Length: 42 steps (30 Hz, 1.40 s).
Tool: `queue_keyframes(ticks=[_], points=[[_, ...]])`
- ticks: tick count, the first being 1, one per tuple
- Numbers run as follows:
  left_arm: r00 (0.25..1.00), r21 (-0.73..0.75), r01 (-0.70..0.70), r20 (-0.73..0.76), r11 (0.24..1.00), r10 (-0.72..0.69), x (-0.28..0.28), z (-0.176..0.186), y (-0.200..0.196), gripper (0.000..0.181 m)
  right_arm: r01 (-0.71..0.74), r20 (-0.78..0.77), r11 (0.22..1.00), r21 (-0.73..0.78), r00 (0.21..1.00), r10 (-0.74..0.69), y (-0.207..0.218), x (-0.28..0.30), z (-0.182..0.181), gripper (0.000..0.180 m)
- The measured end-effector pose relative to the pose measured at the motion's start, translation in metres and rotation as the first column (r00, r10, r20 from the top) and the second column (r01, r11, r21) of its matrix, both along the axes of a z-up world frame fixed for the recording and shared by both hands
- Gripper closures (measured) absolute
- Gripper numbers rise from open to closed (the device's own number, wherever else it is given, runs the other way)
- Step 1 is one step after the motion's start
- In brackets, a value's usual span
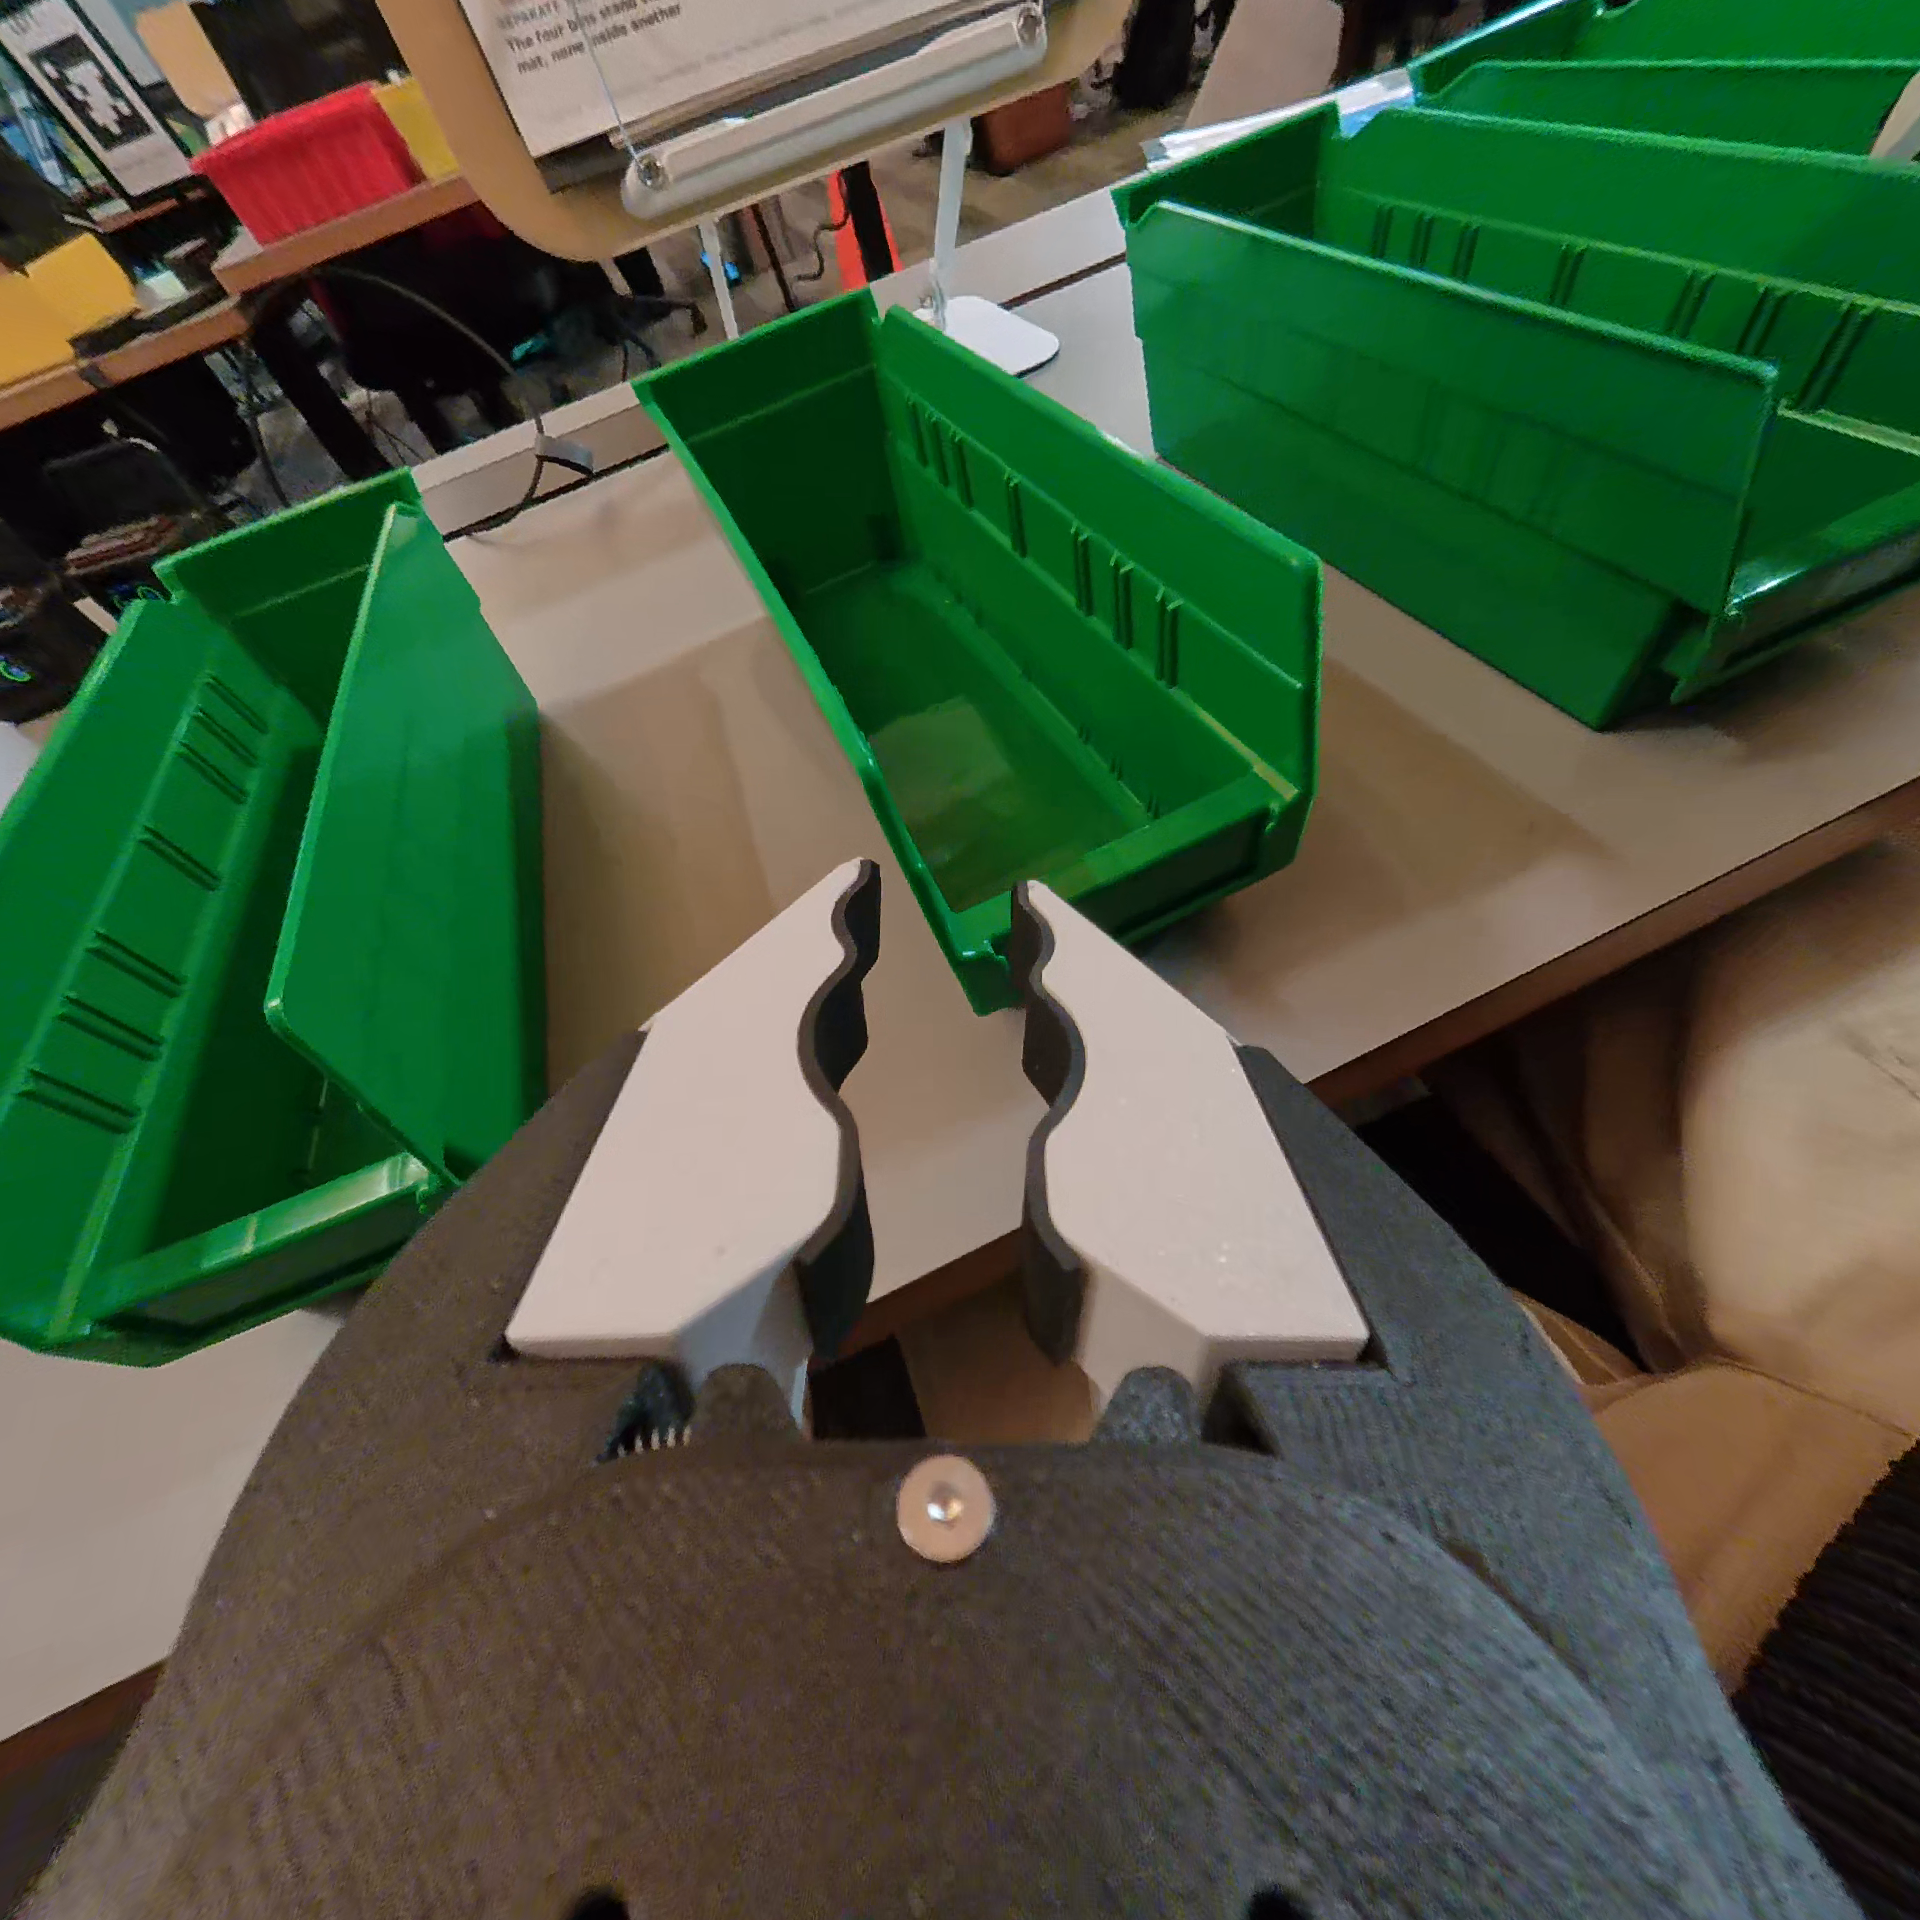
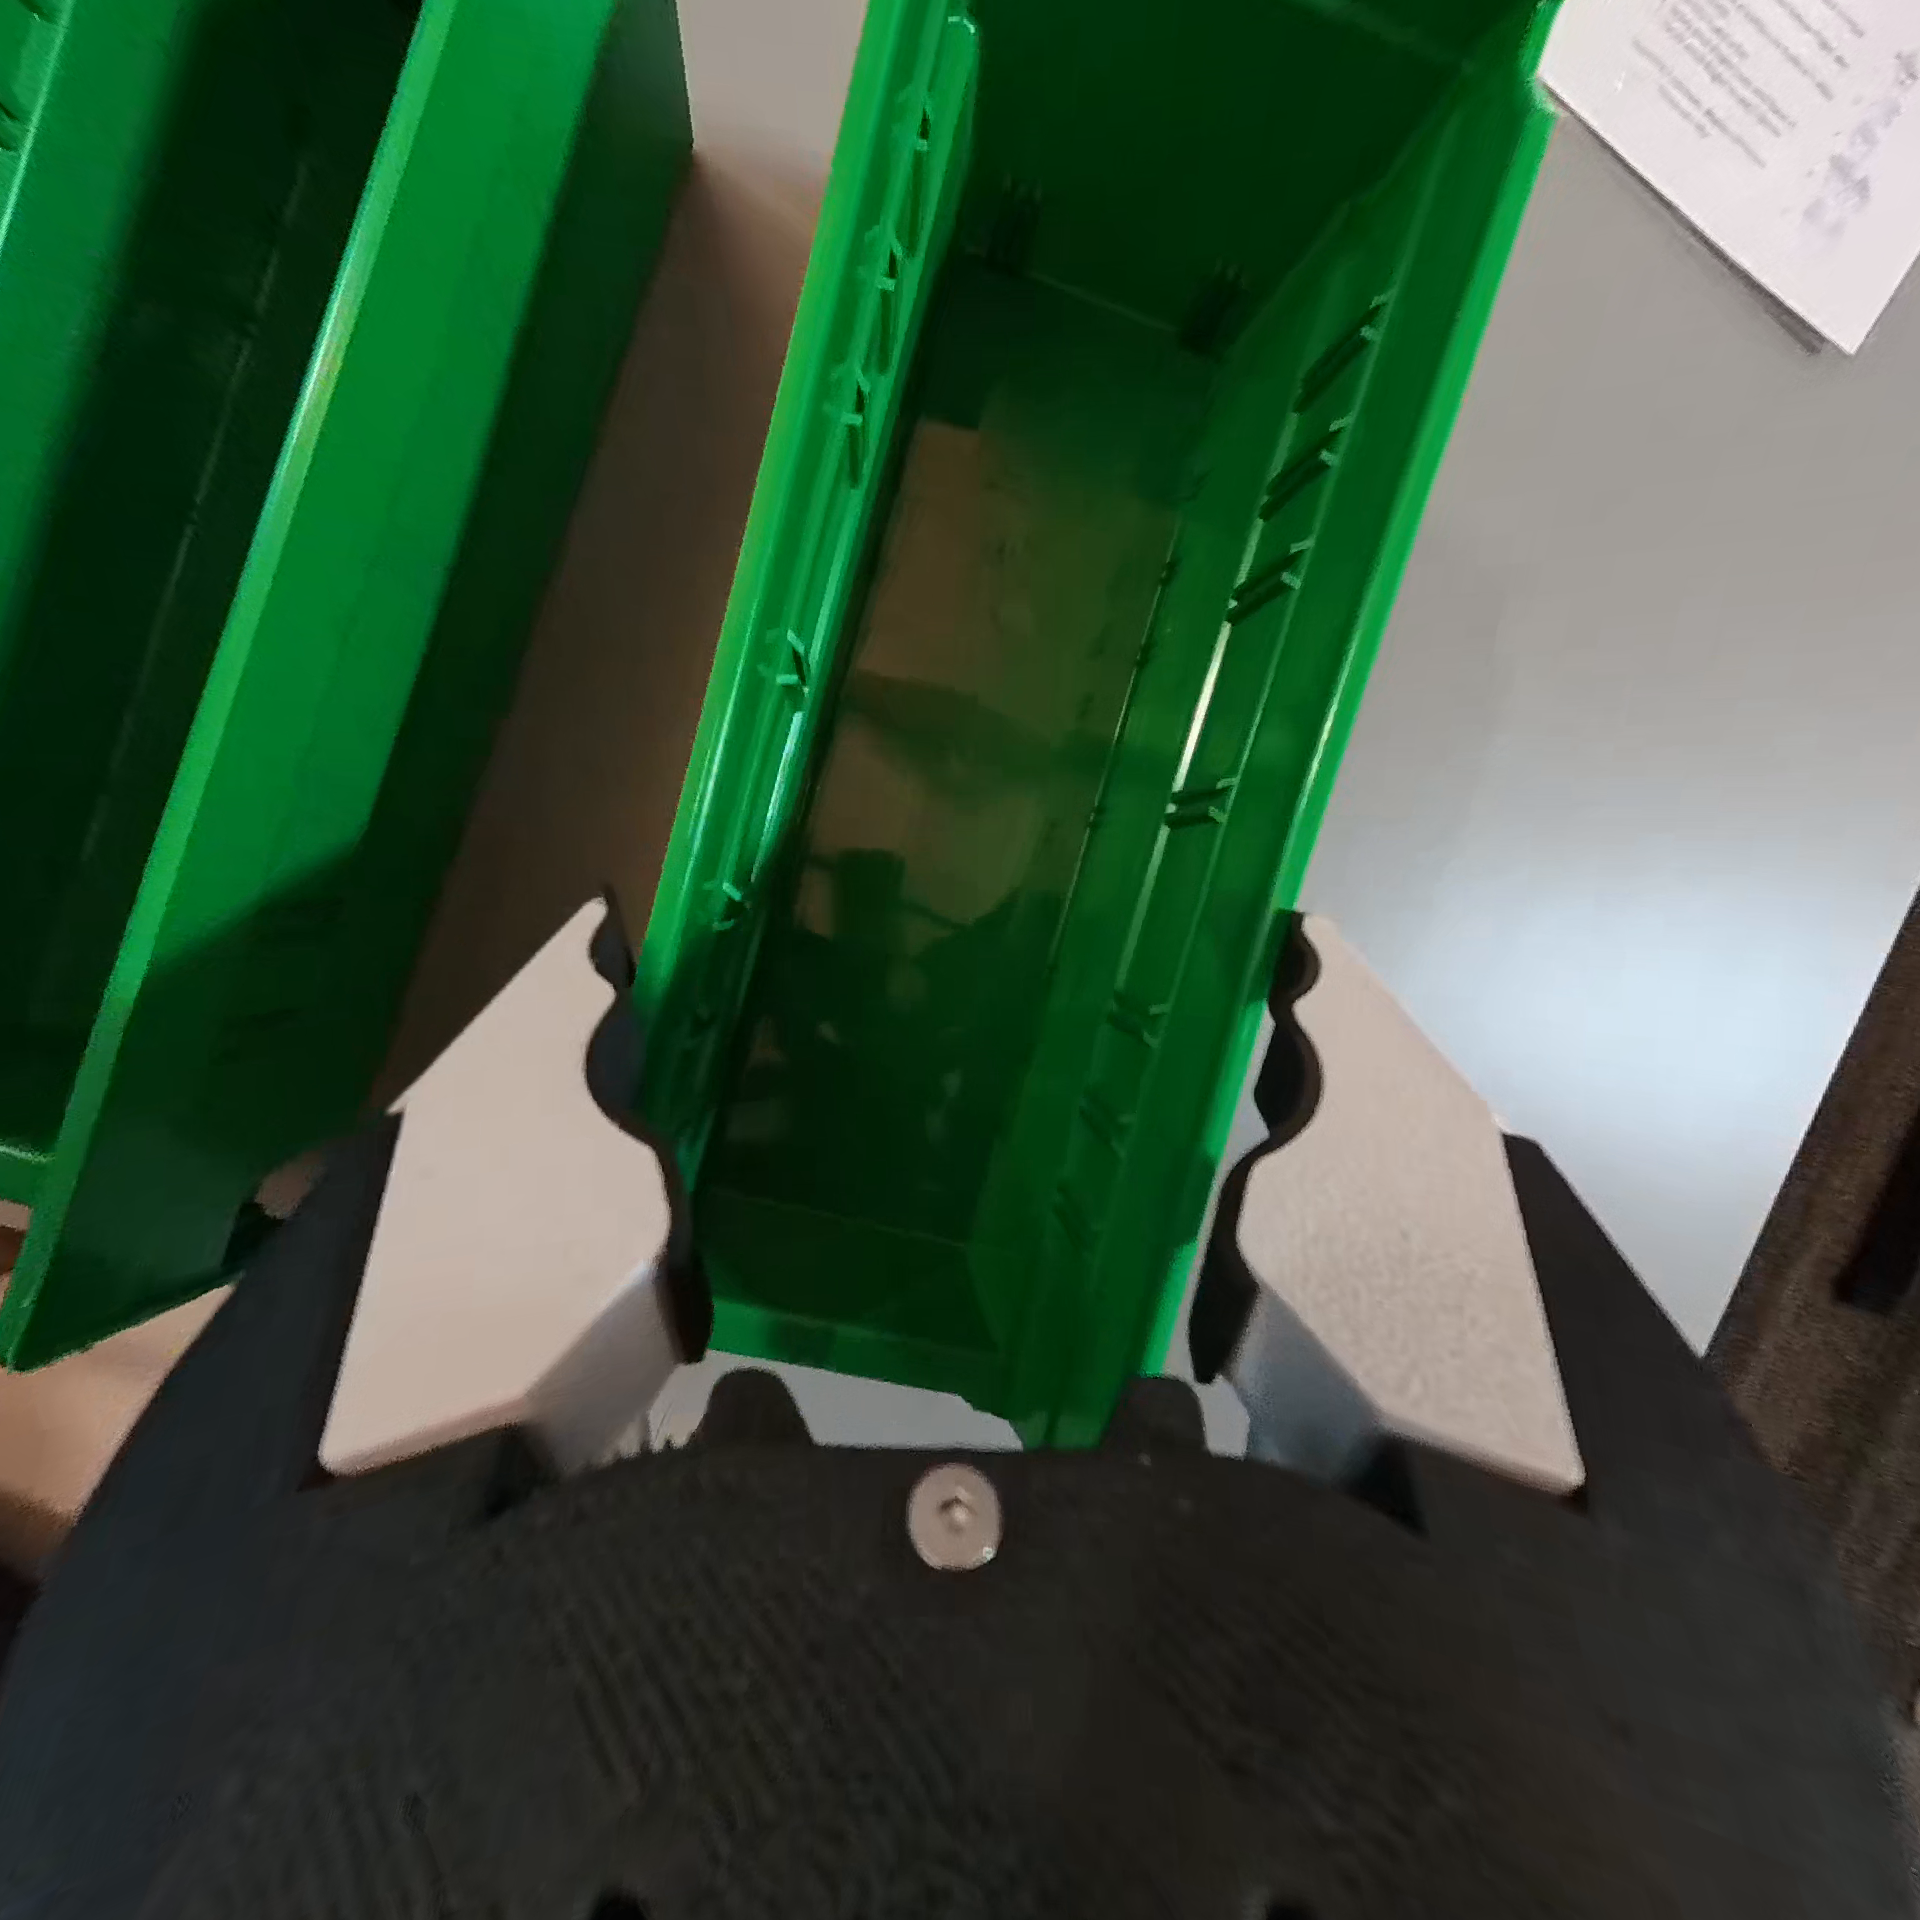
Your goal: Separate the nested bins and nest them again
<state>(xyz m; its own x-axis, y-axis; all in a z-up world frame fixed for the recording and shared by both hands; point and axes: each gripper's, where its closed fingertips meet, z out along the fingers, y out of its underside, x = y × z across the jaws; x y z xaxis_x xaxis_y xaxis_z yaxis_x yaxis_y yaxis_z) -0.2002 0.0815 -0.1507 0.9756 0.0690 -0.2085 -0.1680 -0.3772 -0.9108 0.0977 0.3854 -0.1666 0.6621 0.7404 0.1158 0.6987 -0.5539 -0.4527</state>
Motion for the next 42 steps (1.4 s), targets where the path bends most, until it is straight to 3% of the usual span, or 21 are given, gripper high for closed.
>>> queue_keyframes(ticks=[11,20,25,29,34,42], points=[[1.000,0.006,0.023,0.006,1.000,-0.023,0.010,0.002,0.000,0.158,0.005,-0.133,0.995,0.099,0.991,0.008,0.008,-0.003,0.019,0.075],[0.999,-0.006,0.029,0.021,1.000,-0.029,0.011,-0.002,0.001,0.158,0.019,-0.278,0.977,0.211,0.960,0.041,0.009,-0.030,0.112,0.073],[0.999,0.020,0.044,0.008,0.999,-0.044,0.016,0.006,0.000,0.158,-0.063,-0.539,0.995,0.076,0.837,0.094,-0.031,-0.088,0.146,0.073],[0.995,0.016,0.093,0.032,0.996,-0.093,0.031,0.004,-0.002,0.157,-0.102,-0.583,0.995,0.001,0.808,0.083,-0.063,-0.119,0.136,0.071],[0.980,0.008,0.184,0.074,0.983,-0.184,0.060,0.001,-0.007,0.156,-0.015,-0.597,1.000,-0.023,0.802,-0.001,-0.076,-0.122,0.116,0.070],[0.974,0.009,0.219,0.054,0.976,-0.219,0.070,0.002,-0.009,0.156,0.044,-0.428,0.999,-0.004,0.903,-0.041,-0.073,-0.113,0.083,0.064]])
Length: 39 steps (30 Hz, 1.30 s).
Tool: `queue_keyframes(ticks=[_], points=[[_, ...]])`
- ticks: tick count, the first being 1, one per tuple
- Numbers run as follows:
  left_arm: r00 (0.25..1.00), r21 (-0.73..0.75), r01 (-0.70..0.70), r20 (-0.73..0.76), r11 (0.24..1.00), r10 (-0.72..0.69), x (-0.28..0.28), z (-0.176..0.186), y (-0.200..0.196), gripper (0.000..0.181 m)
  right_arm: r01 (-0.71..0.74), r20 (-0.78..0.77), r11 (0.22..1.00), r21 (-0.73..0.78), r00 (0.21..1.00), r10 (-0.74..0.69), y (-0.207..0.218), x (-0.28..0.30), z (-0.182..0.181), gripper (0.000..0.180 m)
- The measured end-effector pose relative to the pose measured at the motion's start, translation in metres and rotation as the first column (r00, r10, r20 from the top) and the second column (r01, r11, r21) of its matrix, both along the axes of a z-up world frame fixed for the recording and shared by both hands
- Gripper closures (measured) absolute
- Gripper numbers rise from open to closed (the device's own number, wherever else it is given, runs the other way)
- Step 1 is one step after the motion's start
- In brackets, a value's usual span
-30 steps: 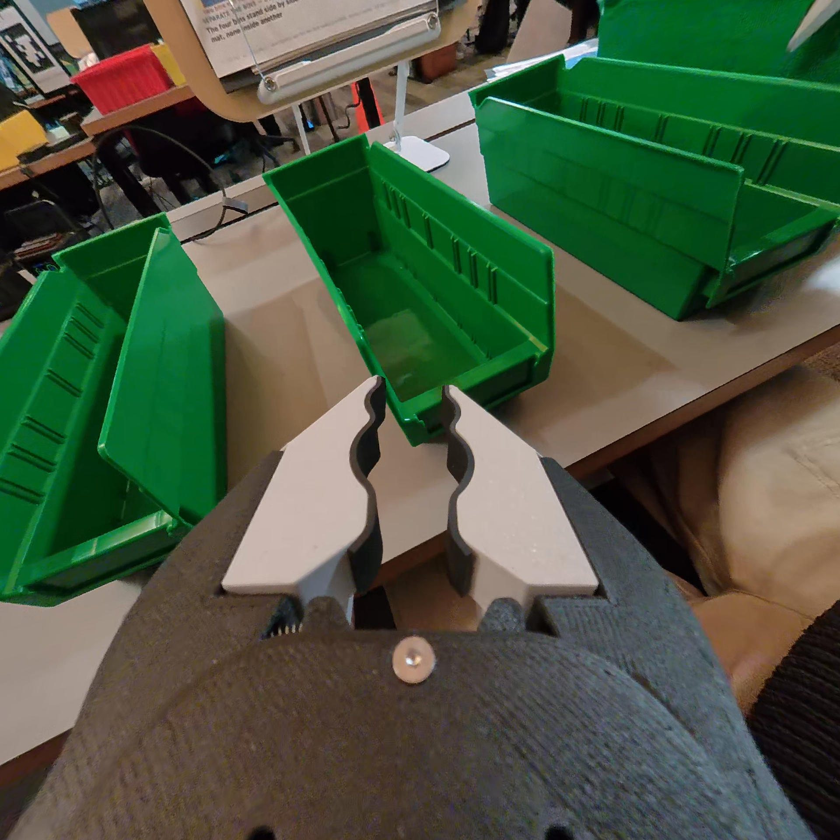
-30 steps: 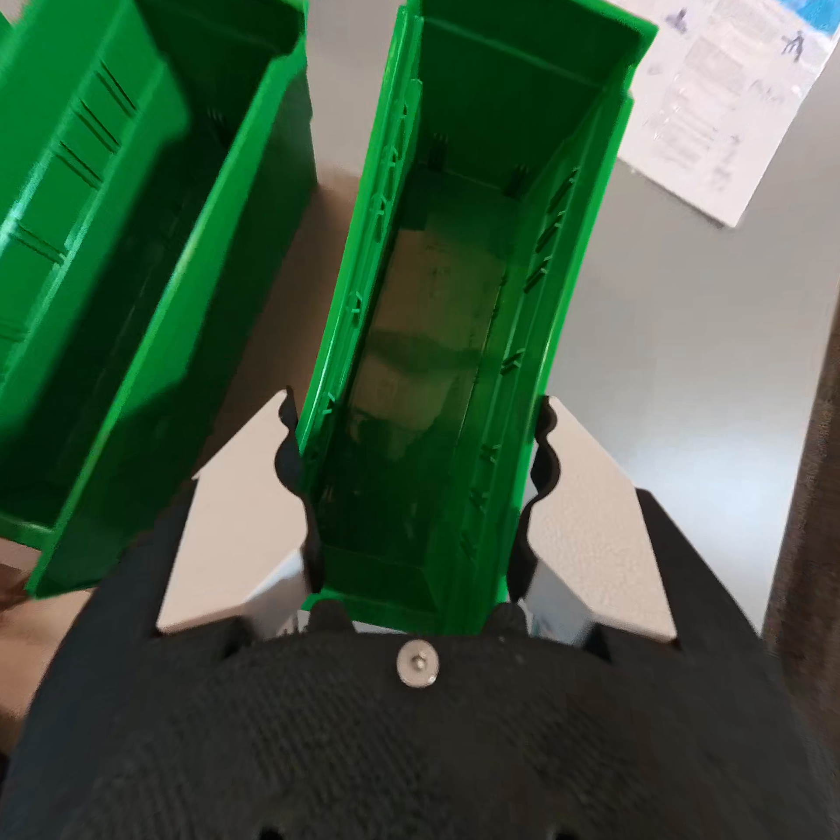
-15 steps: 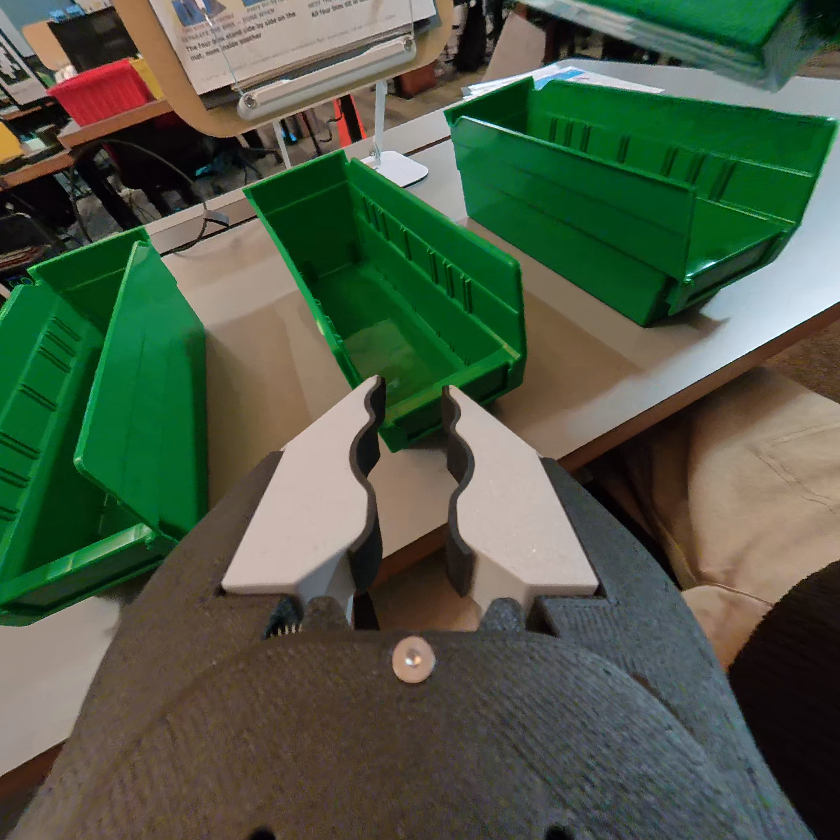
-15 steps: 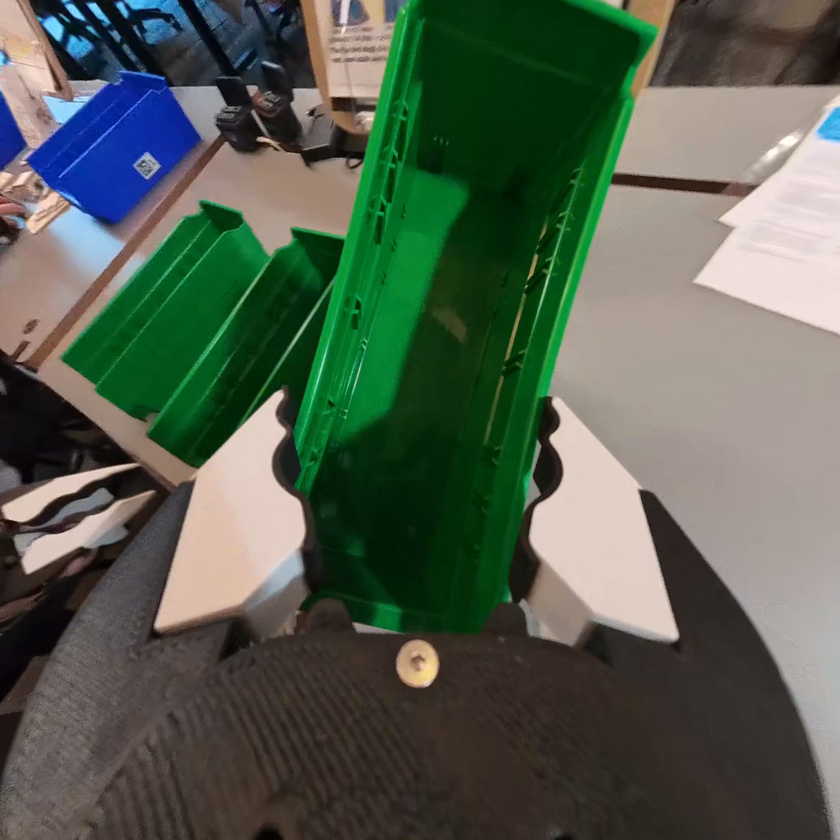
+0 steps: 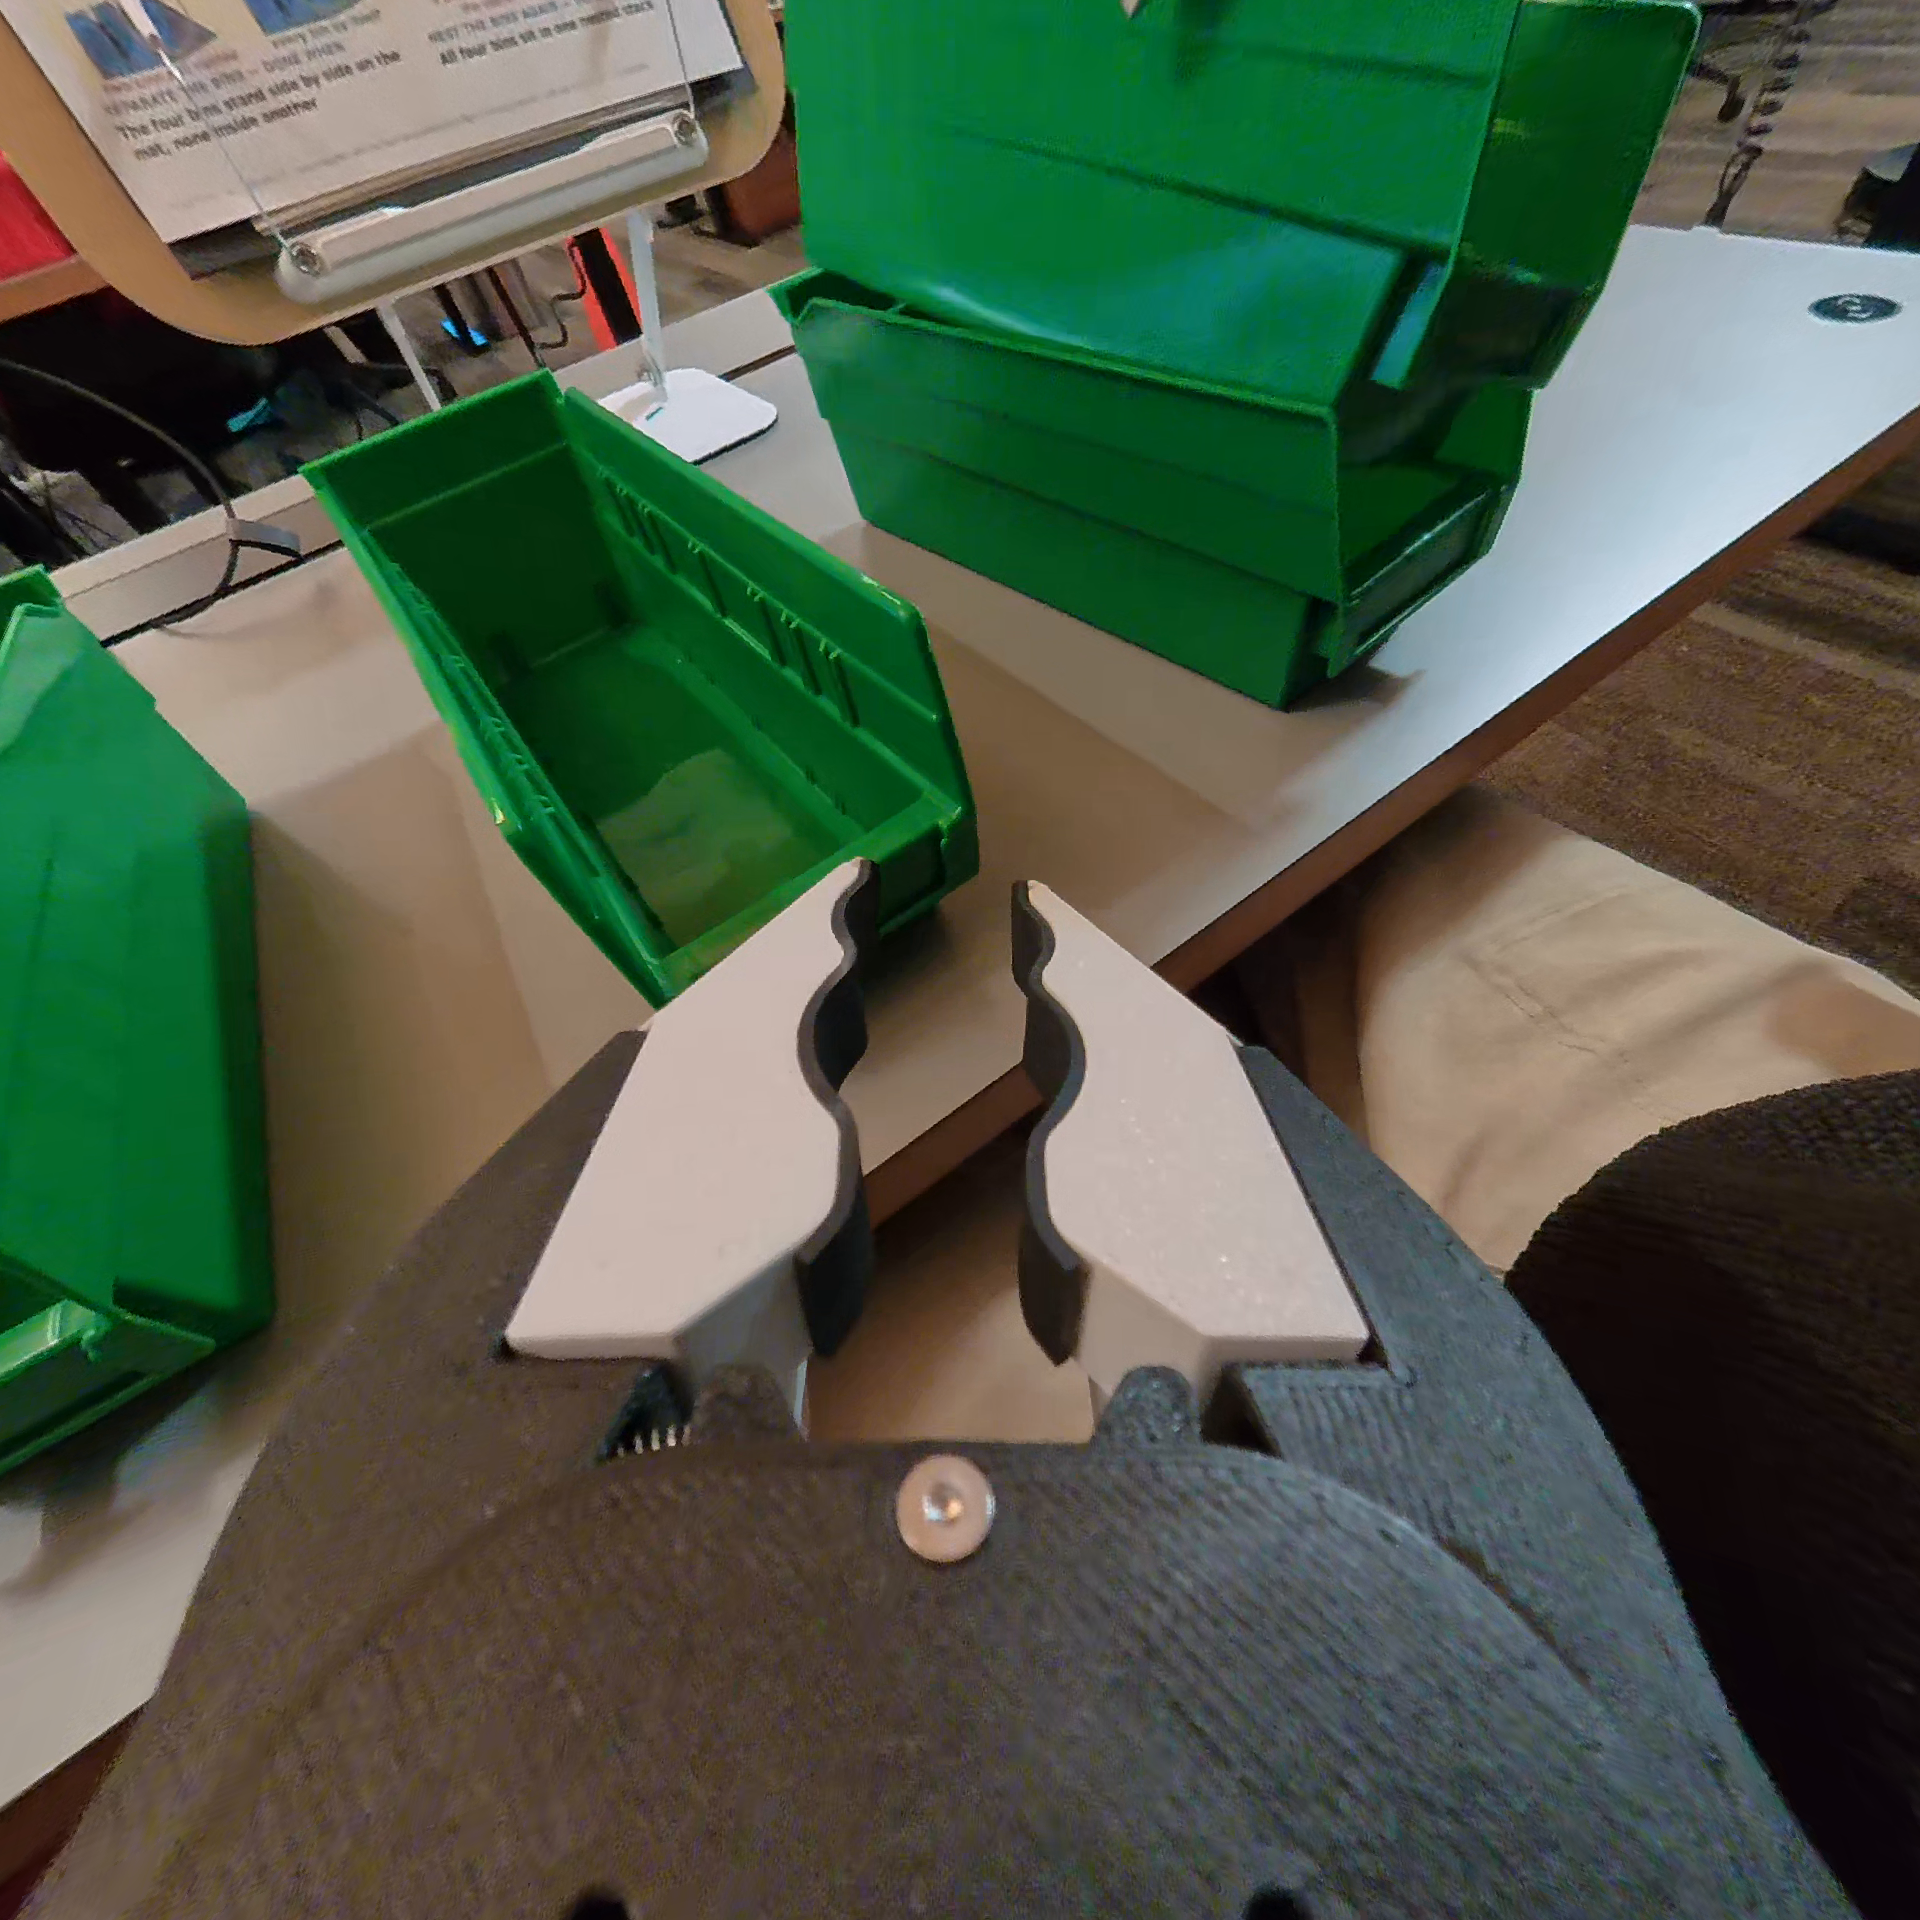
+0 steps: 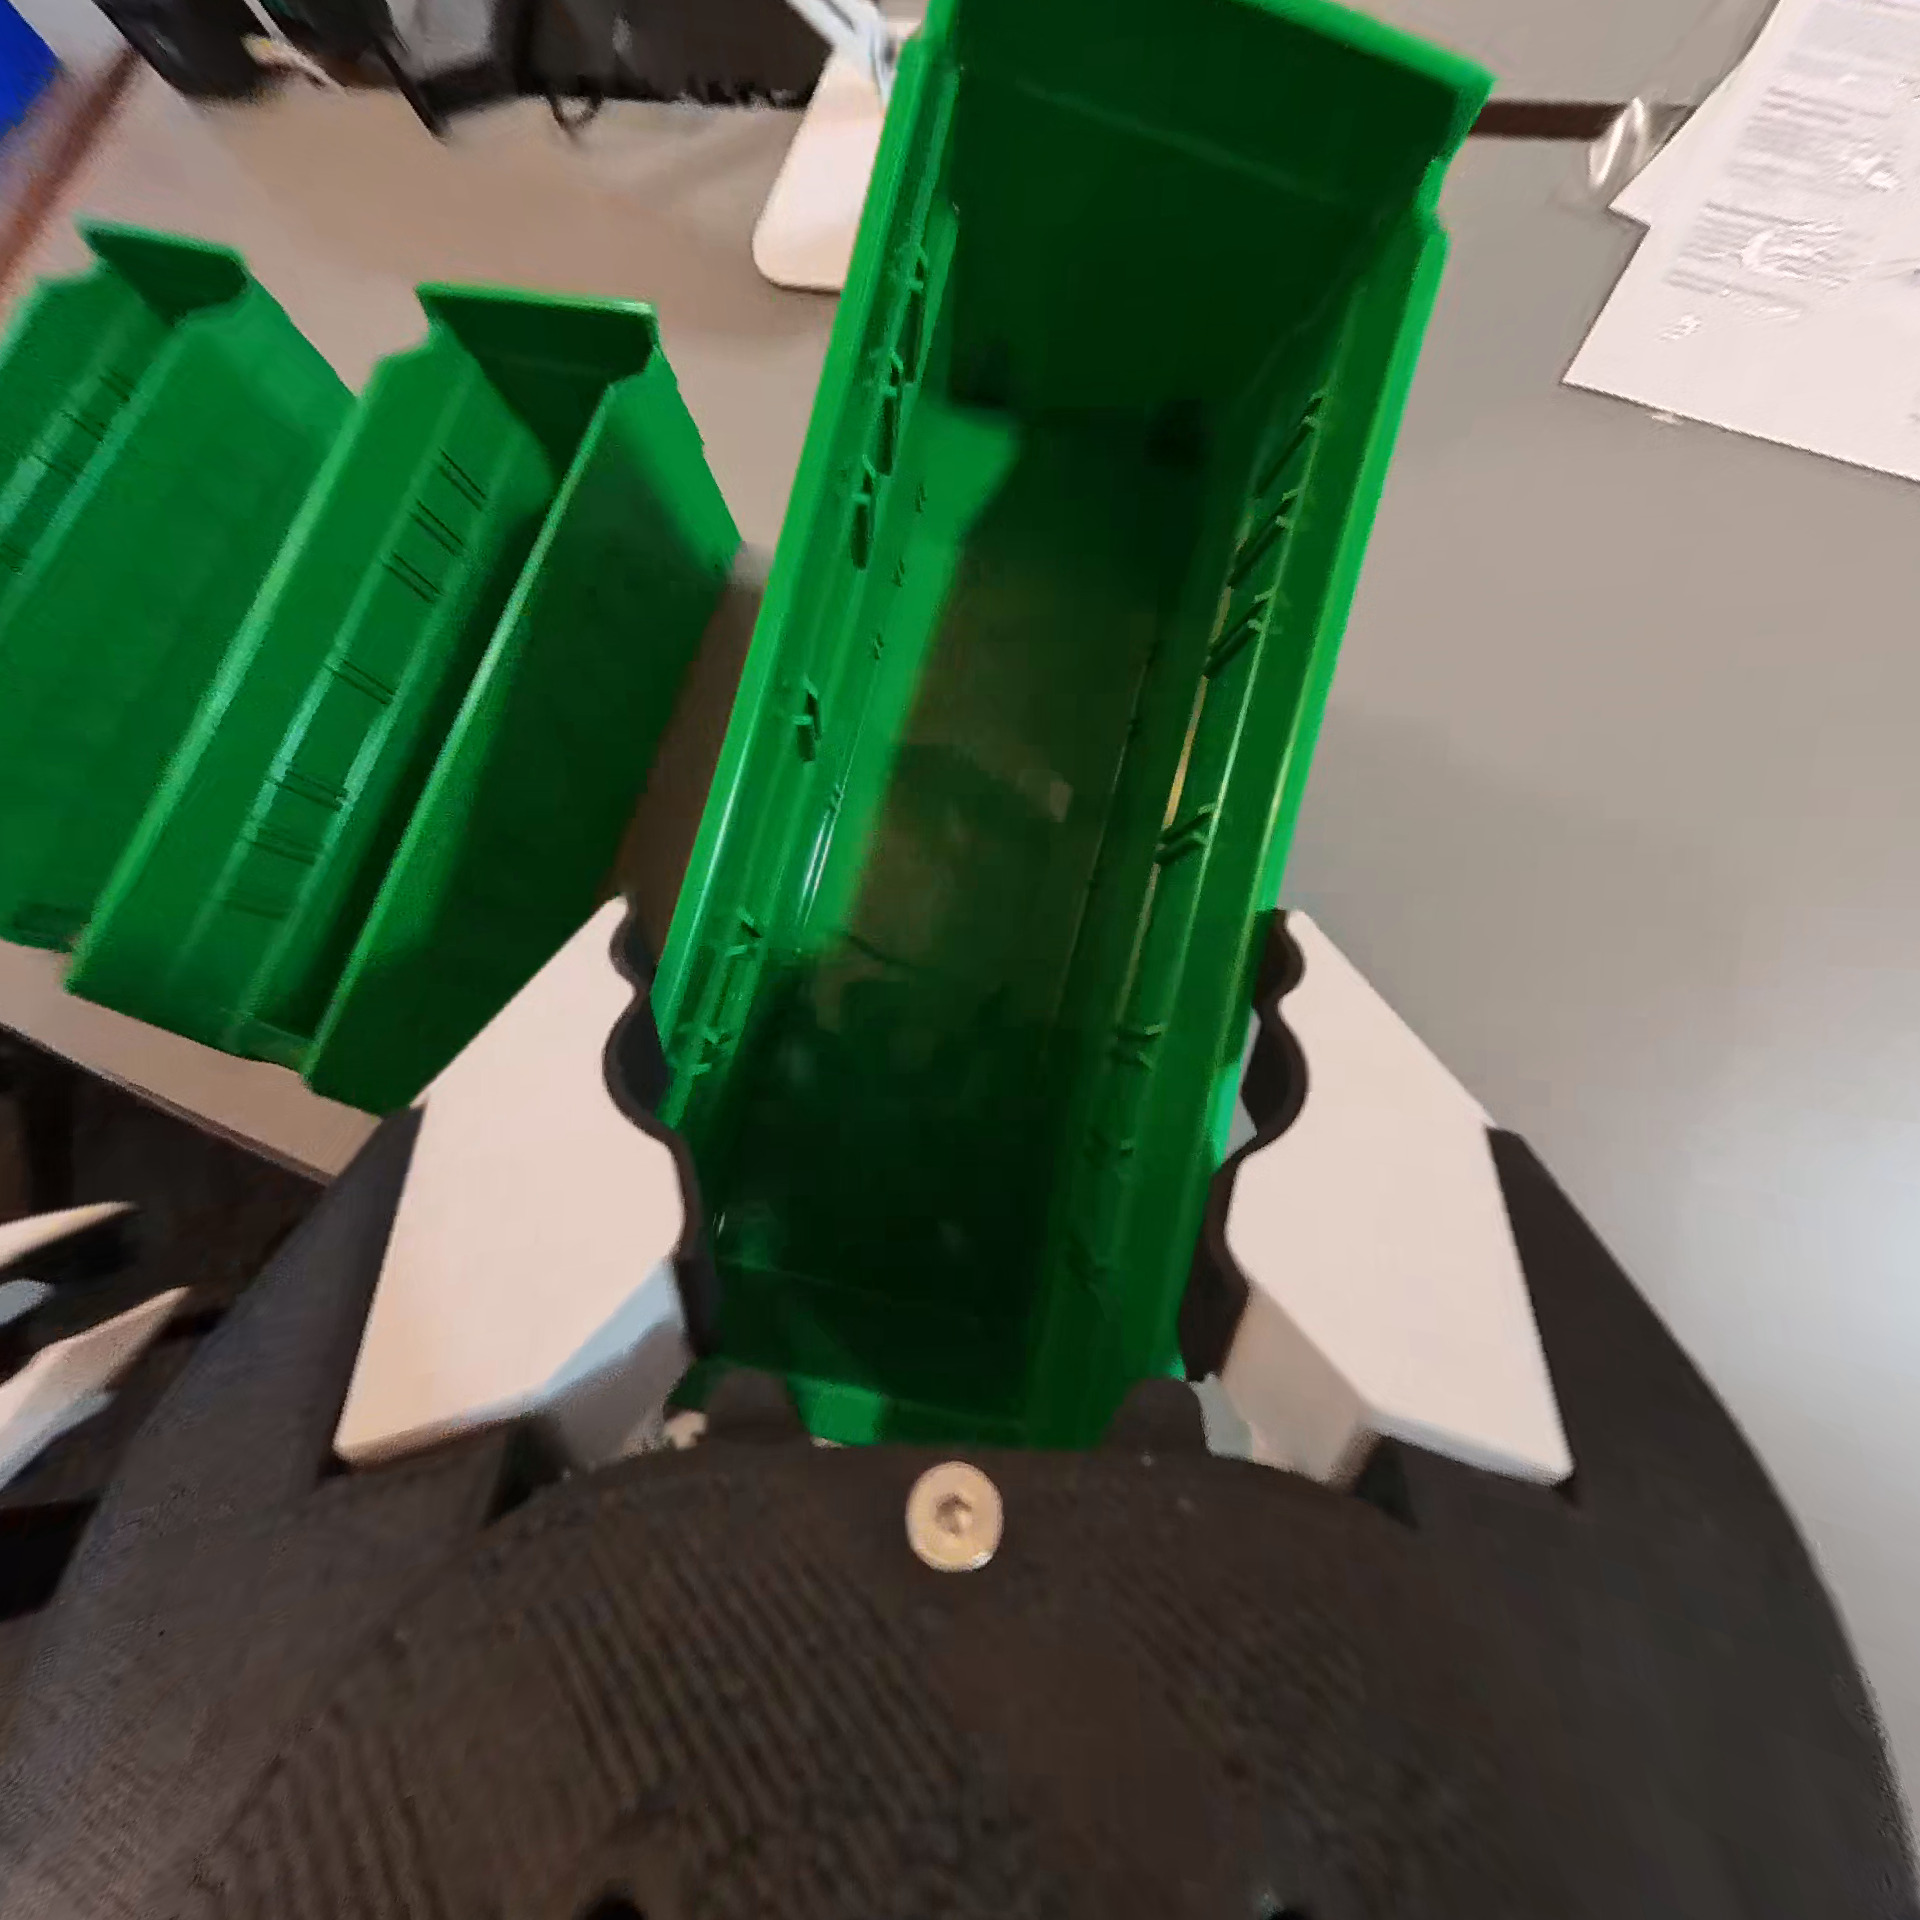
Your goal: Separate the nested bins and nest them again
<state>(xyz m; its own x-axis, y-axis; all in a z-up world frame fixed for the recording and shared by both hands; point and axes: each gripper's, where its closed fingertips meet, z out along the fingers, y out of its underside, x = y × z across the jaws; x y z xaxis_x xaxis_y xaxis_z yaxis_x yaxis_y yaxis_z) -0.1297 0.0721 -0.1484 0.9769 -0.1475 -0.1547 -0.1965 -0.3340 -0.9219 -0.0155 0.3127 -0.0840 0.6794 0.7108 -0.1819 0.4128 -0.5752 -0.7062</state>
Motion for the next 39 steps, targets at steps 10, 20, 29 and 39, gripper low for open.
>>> queue_keyframes(ticks=[10,20,29,39], points=[[1.000,-0.020,-0.008,-0.010,1.000,0.007,-0.002,-0.008,0.002,0.156,-0.049,0.202,0.975,0.219,0.979,0.004,0.004,-0.010,0.005,0.058],[1.000,-0.032,0.000,-0.013,0.999,-0.001,0.000,-0.013,0.003,0.156,-0.099,0.201,0.986,0.133,0.977,0.071,-0.004,-0.010,-0.021,0.037],[1.000,-0.052,0.000,-0.019,0.999,-0.001,0.000,-0.019,0.004,0.157,-0.120,0.327,0.991,0.055,0.940,0.096,0.009,-0.017,-0.051,0.020],[1.000,-0.046,-0.001,-0.010,0.999,0.000,-0.002,-0.017,0.003,0.156,-0.115,0.326,0.993,0.039,0.941,0.096,0.014,-0.024,-0.059,0.022]])
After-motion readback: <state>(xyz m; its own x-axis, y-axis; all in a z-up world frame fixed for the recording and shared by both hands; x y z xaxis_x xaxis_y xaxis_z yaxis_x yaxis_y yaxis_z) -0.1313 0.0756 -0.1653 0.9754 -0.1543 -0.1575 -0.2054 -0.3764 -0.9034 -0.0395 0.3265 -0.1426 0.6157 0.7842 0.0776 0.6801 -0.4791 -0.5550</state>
